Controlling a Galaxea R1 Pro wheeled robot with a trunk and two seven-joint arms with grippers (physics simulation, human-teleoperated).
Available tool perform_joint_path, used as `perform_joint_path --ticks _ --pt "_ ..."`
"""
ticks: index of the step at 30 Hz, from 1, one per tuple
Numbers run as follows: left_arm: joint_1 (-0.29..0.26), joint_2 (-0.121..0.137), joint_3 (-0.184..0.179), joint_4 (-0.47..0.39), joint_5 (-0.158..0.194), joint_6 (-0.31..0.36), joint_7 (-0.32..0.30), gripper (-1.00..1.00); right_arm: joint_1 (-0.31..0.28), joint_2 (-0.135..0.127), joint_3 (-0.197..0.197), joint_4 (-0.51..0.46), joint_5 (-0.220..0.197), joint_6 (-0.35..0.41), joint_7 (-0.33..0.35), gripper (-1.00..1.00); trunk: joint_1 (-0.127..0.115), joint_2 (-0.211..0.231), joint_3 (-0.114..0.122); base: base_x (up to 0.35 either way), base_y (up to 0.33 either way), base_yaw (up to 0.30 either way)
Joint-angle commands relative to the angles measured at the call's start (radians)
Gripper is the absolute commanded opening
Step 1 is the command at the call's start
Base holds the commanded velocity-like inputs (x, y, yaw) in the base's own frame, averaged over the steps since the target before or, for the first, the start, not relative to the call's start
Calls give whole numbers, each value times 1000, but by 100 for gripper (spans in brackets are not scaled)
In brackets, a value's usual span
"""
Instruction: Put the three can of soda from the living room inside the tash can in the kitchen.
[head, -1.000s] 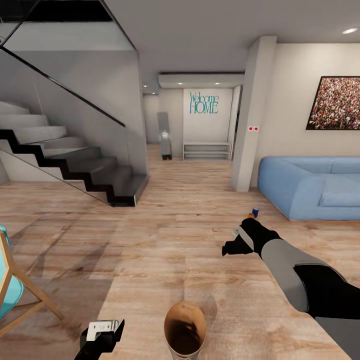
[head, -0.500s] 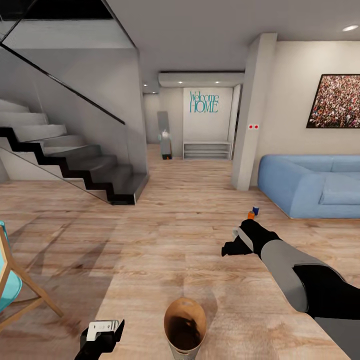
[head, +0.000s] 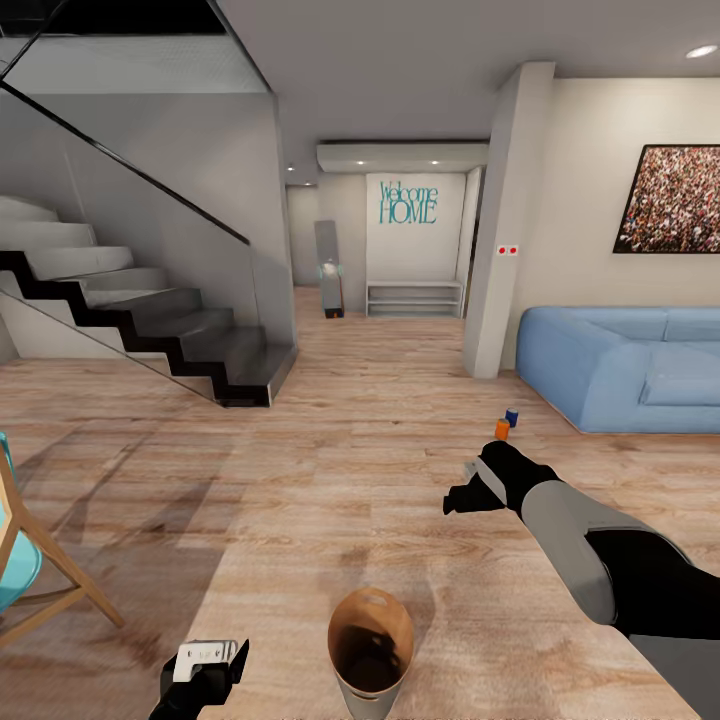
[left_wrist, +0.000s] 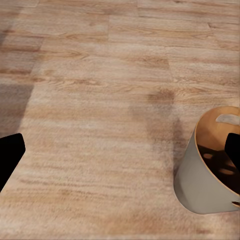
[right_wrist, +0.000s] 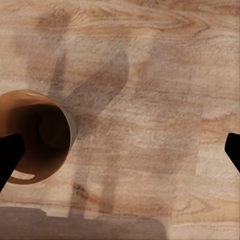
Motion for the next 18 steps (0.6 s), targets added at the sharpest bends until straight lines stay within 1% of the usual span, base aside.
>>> perform_joint_path --ticks 1,5,10,18 --pt "0 0 0 0 1 0 0 100 0 0 0 0 0 0 0 100 0 0 0 0 0 0" --pt "1 0 0 0 6 -2 1 100 0 0 -1 1 0 -1 0 100 0 0 0 0 0 0" --pt "0 0 0 0 2 -1 1 100 1 0 0 1 3 -2 -1 100 0 0 0 0 44 0" --pt "0 0 0 0 1 0 0 100 3 0 0 1 5 -3 -1 100 0 0 0 0 215 0"
